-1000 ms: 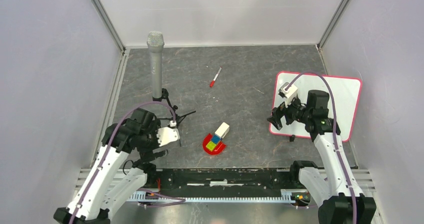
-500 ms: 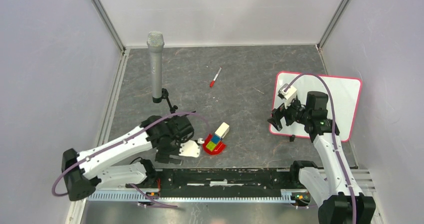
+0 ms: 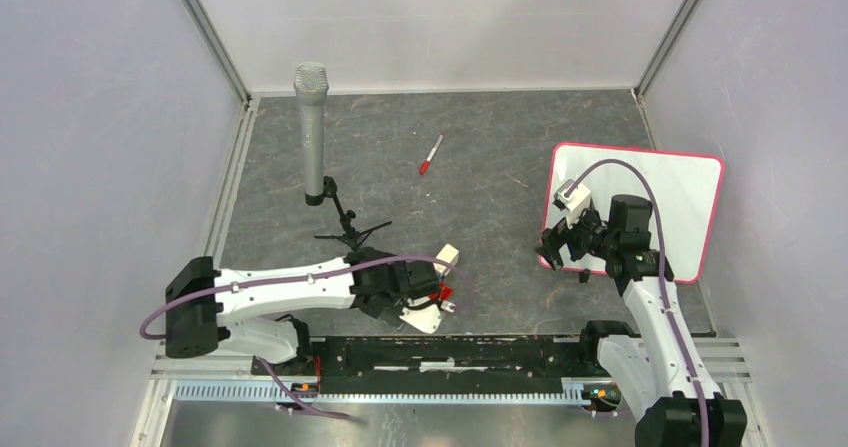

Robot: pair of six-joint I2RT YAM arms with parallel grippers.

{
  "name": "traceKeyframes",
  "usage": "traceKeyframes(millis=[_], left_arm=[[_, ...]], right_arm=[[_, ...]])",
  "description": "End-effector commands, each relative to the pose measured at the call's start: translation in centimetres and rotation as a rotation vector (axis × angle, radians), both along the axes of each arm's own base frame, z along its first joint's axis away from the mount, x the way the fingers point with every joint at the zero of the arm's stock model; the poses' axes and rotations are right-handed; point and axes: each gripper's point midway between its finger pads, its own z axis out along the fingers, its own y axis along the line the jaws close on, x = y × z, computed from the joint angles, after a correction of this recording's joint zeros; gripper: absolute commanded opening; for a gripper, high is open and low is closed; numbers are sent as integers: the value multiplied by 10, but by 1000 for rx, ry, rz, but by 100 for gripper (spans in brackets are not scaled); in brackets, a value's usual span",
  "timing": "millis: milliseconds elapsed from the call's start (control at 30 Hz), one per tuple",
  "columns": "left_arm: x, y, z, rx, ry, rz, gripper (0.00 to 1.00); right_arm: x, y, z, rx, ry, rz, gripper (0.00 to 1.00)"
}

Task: Write a sentence on the whiteboard
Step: Move the distractor to the center of the board.

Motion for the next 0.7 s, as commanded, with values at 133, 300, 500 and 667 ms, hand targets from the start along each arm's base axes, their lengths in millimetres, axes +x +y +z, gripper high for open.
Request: traceKeyframes(millis=[133,300,500,667], left_arm=[[43,0,-16,30,-63,23,78],[59,21,-30,73,-29,16,81],[83,33,-40,109,-44,33,84],[95,43,-49,147,-56,23,88]], right_arm=[[8,-2,5,-12,-59,-6,97],[9,-2,4,-11,-58,-9,97],[10,-2,1,-8,-45,-9,97],[10,-1,1,-6,-37,-8,97]])
